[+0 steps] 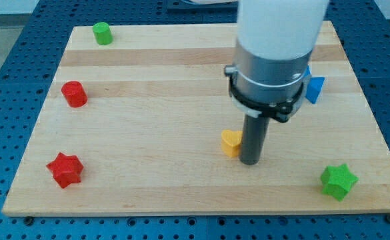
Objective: Move the yellow heart closer to the yellow hexagon
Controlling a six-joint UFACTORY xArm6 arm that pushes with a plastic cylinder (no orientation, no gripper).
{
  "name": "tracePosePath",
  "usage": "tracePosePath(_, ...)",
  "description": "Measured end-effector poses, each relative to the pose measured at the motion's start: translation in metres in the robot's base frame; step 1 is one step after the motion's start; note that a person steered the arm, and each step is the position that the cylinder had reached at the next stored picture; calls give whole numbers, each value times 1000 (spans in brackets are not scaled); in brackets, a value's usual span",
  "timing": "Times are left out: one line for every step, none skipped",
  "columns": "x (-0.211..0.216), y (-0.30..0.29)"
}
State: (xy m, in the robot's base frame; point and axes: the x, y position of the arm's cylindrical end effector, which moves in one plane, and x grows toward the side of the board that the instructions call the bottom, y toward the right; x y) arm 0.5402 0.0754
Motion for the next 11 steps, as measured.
tracePosePath(29,-20)
tracePosePath(49,-77)
tracePosePath(38,-104)
tracePosePath(8,-66)
tracePosePath(-23,2)
tracePosePath(-50,40)
tracePosePath(-43,25)
tracePosePath(-35,-29)
tracePosePath(-48,-32)
tracePosePath(-72,12)
tracePosePath(-94,46)
